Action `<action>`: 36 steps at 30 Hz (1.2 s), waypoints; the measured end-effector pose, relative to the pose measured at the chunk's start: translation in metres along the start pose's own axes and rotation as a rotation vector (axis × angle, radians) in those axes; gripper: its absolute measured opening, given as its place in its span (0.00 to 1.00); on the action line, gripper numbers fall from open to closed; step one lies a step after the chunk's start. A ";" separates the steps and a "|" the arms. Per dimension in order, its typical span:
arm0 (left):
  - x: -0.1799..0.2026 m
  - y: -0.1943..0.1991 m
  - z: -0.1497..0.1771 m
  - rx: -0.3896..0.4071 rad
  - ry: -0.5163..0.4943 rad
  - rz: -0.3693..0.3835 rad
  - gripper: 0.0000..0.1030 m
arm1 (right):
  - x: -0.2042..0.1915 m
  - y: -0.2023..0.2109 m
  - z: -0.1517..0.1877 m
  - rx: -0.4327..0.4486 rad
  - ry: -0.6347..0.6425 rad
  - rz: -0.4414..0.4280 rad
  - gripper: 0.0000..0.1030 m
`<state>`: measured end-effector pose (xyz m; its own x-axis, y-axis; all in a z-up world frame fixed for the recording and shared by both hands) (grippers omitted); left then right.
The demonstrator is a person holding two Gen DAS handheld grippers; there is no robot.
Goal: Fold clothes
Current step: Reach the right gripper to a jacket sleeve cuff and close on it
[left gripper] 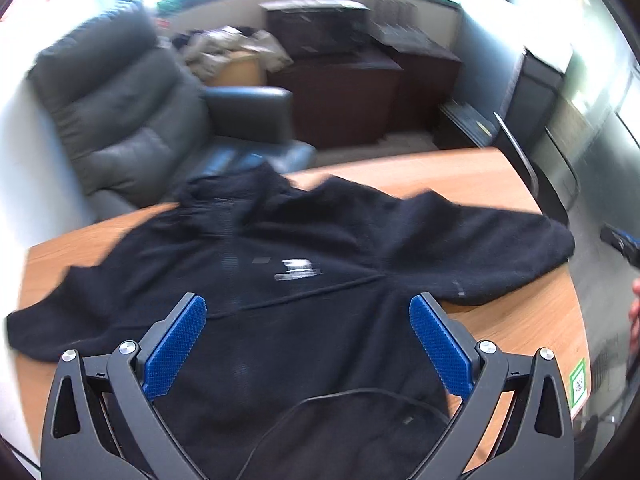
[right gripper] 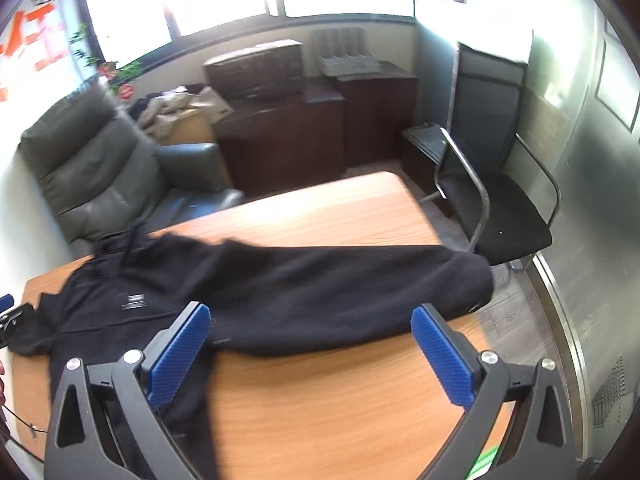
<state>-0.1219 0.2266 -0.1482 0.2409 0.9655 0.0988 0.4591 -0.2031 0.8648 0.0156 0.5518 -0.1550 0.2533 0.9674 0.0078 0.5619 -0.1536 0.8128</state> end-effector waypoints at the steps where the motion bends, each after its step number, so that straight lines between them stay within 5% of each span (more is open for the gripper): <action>1: 0.017 -0.018 0.000 -0.017 -0.018 0.025 1.00 | 0.010 -0.018 -0.001 -0.007 0.018 -0.013 1.00; 8: 0.094 -0.137 -0.027 -0.048 -0.055 0.128 1.00 | 0.035 -0.141 0.004 -0.071 0.104 -0.079 1.00; 10: 0.100 -0.169 -0.034 -0.062 -0.064 0.122 1.00 | 0.043 -0.175 0.022 -0.153 0.106 -0.018 1.00; 12: 0.102 -0.196 -0.039 -0.083 -0.068 0.121 1.00 | 0.055 -0.191 0.049 -0.235 0.091 0.050 1.00; 16: 0.096 -0.239 -0.032 -0.147 -0.077 0.067 1.00 | 0.067 -0.173 0.092 -0.181 0.053 0.082 1.00; 21: 0.103 -0.232 -0.019 -0.117 -0.138 0.068 1.00 | 0.075 -0.156 0.102 -0.235 0.028 0.097 0.99; 27: 0.144 -0.220 -0.018 -0.059 -0.218 0.148 1.00 | 0.043 -0.148 0.064 -0.094 0.098 0.010 0.99; 30: 0.156 -0.248 -0.007 -0.111 -0.242 0.116 1.00 | 0.056 -0.179 0.085 -0.198 0.012 0.072 0.99; 32: 0.156 -0.250 -0.001 -0.065 -0.239 0.130 1.00 | 0.068 -0.173 0.100 -0.170 -0.002 0.135 1.00; 36: 0.153 -0.241 0.012 -0.073 -0.243 0.130 1.00 | 0.091 -0.155 0.123 -0.167 -0.022 0.130 1.00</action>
<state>-0.1853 0.4215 -0.3475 0.4955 0.8631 0.0976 0.3507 -0.3015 0.8866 0.0481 0.6394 -0.3521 0.3335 0.9366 0.1073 0.3851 -0.2392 0.8913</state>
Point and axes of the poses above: each gripper's, at about its wrist camera, not at the fingertips, and y roughly against the way its jaws point, x to its right, z to its underside, the point moved 3 cm from there along -y, roughly the way its jaws point, and after that the axes turned 13 degrees about y, right-handed, at the moved point
